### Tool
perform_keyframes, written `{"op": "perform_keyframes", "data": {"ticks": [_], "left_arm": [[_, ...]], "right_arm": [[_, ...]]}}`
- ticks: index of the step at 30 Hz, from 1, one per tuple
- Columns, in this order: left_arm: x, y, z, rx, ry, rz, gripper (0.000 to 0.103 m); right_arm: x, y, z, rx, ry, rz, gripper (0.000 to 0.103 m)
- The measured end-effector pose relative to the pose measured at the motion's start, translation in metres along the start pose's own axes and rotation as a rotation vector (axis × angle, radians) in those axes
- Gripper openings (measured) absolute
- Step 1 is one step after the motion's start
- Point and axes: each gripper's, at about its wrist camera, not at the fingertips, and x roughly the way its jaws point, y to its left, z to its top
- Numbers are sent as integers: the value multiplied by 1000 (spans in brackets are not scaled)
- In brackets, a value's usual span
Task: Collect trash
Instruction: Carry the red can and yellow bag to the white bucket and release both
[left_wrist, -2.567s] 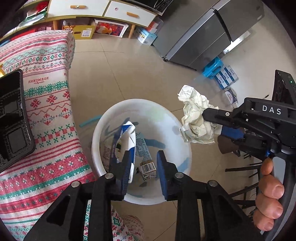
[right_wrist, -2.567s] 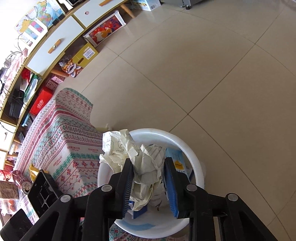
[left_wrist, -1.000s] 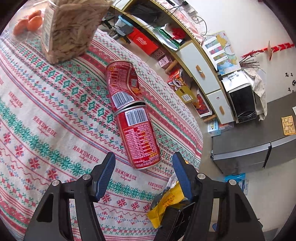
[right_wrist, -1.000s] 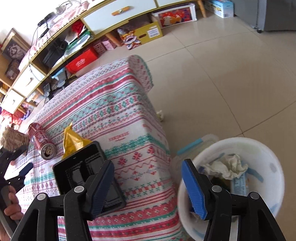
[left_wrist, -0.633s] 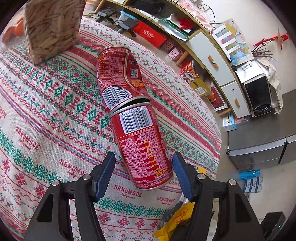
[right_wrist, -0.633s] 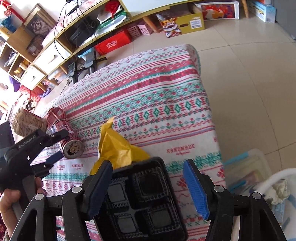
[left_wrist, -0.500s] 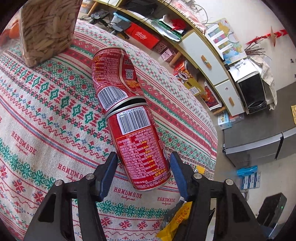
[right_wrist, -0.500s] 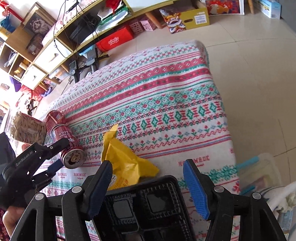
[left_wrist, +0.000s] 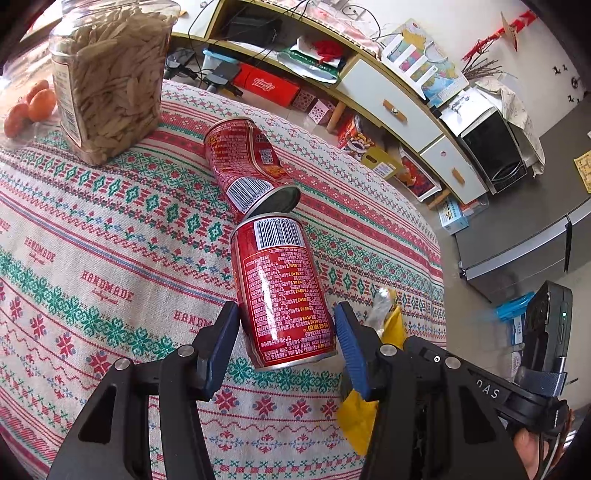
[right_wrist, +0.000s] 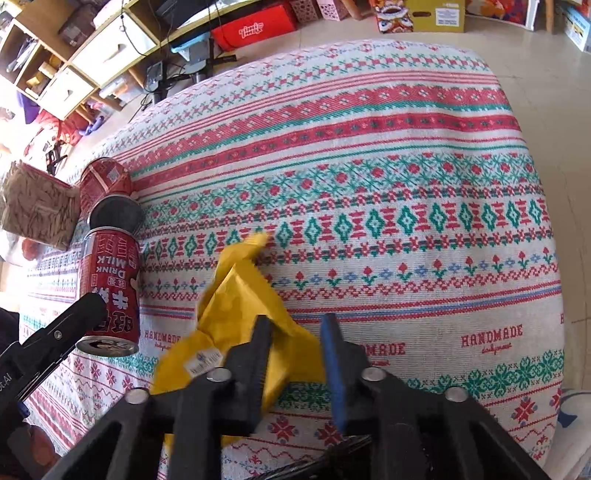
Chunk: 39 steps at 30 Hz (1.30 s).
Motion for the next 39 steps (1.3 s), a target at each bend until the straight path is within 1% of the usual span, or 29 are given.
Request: {"op": "perform_keyframes", "data": {"ticks": [3,6,8,9,10,12,14,15,17,18,19,20,22,28,31,34,36,39], "left_arm": [[-6,5,-4,-7,8,-2,55],[-14,8,-6,-11,1,-1,55],[-20,8,-9,-3,-7,2,55],[-23,8,-11,-1,-10,0,55],[-25,8,-14,7,-13,-2,55],[-26,8,-19,25,-15,7,55],[-22,9,-22,23,-3,8,55],[-21,11,-24,18,4,9,54],[-19,12,-27,20,9,16,54],[-20,13,-28,23,6,20,54],[-20,14,-29,25,5,21,54],[-21,15,-30,25,5,22,54],[-22,18,-33,21,9,21,54],[-32,27,-40,-1,0,19,54],[-41,26,-43,-2,-6,7,54],[-50,20,-49,12,-12,-9,53],[-53,17,-52,25,-17,-12,53],[-54,16,-59,17,-6,-8,53]], "right_arm": [[-11,13,-3,-42,-24,33,9],[-14,19,-6,-76,-29,44,12],[-5,15,-9,-53,6,28,36],[-1,11,-11,-34,19,16,54],[3,7,-11,-10,27,5,58],[7,-1,-9,50,32,17,60],[12,-6,-9,106,38,43,60],[16,-6,-9,112,43,42,59],[21,3,-10,91,51,23,48],[22,8,-11,75,55,23,36],[24,12,-11,69,62,28,31],[24,16,-12,67,65,27,29],[19,22,-11,53,50,36,17],[-9,26,-8,46,-38,64,16],[-23,22,-11,51,-82,59,16],[-30,24,-11,44,-101,51,16],[-36,24,-17,33,-108,43,16],[-45,27,-23,27,-124,48,16]]}}
